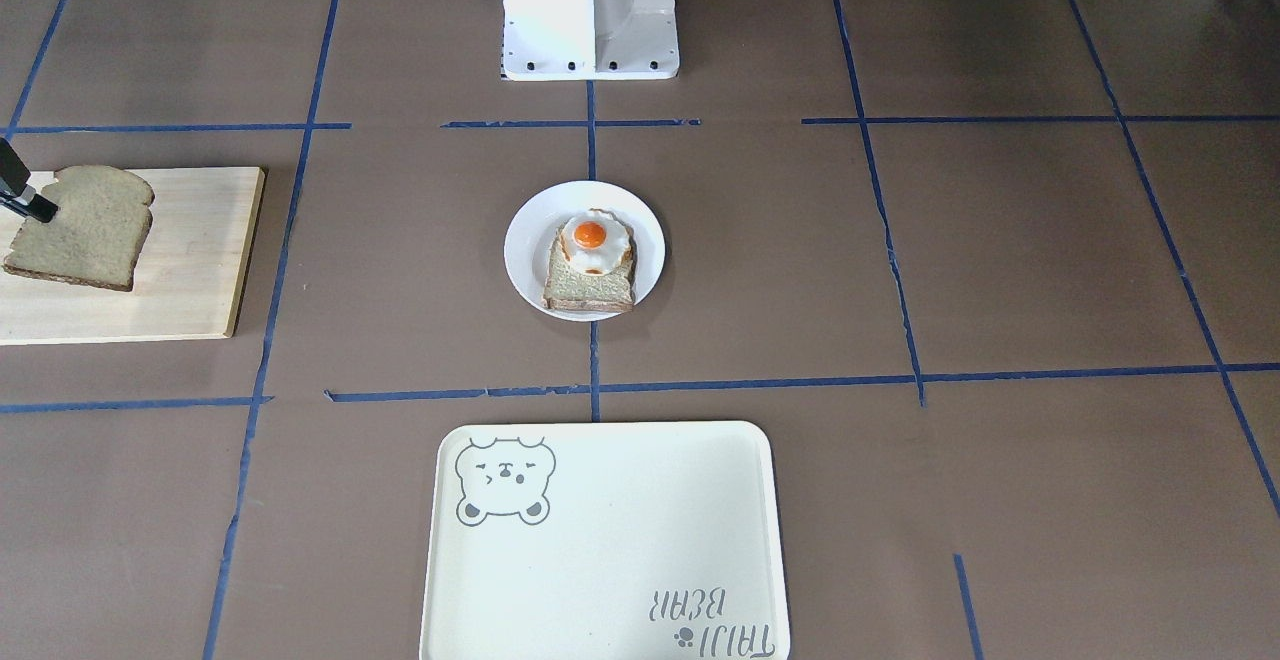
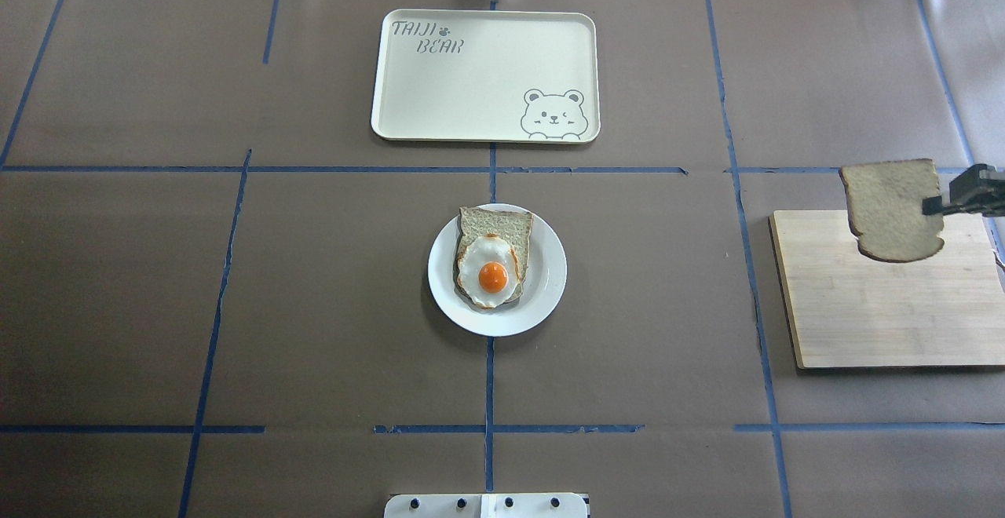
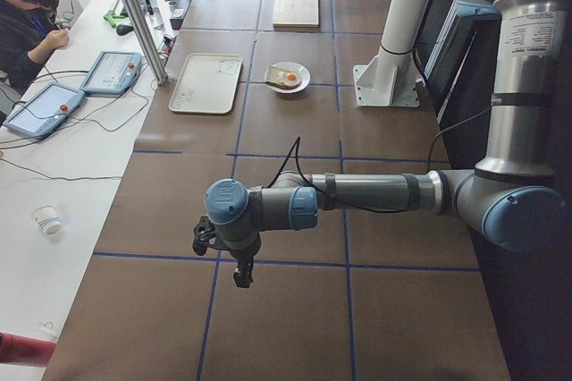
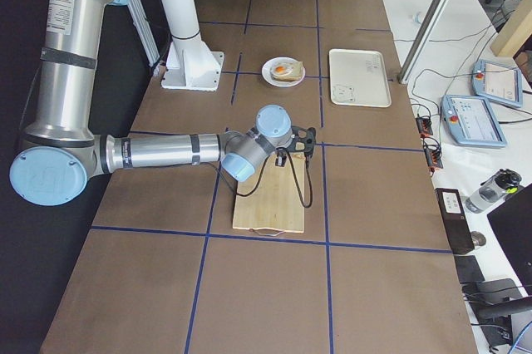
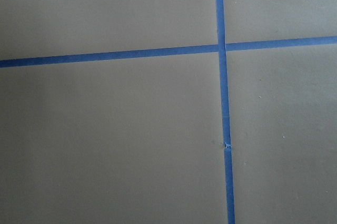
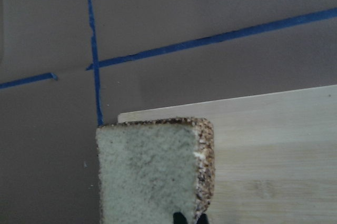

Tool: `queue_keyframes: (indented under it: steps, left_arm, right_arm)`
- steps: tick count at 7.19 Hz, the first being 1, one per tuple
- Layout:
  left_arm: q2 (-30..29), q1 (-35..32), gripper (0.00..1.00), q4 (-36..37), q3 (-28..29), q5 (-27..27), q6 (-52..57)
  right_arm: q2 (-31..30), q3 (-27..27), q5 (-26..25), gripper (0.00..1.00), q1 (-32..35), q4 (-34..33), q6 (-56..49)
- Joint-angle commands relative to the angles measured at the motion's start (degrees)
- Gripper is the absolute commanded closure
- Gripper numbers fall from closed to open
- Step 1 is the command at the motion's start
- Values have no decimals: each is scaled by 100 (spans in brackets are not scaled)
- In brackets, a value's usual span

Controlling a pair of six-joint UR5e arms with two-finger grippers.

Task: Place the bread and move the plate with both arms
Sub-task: 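Lift the bread slice with the right gripper and carry it toward the plate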

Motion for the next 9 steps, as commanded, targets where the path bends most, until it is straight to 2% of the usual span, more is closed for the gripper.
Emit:
queue_keyframes:
  steps: [1, 4, 7, 8, 9]
  left_arm:
    - [-9, 3, 0, 0, -3, -9, -16]
    - [-1, 3, 0, 9, 6, -18, -25]
    - [8, -6, 0, 9, 15, -18, -8]
    - [8, 3, 0, 9, 23, -18, -8]
    - [8, 3, 0, 9, 32, -18, 1]
  right_arm:
    - [1330, -56, -62, 100, -527, -45, 1542]
    - [2273, -39, -1824, 100, -2284, 43, 2197]
    - [2942, -92, -4178, 100, -4209, 263, 2867]
    - [3005, -162, -4638, 100, -4510, 263, 2850]
    - [3223, -441, -4695, 100, -4548, 254, 2842]
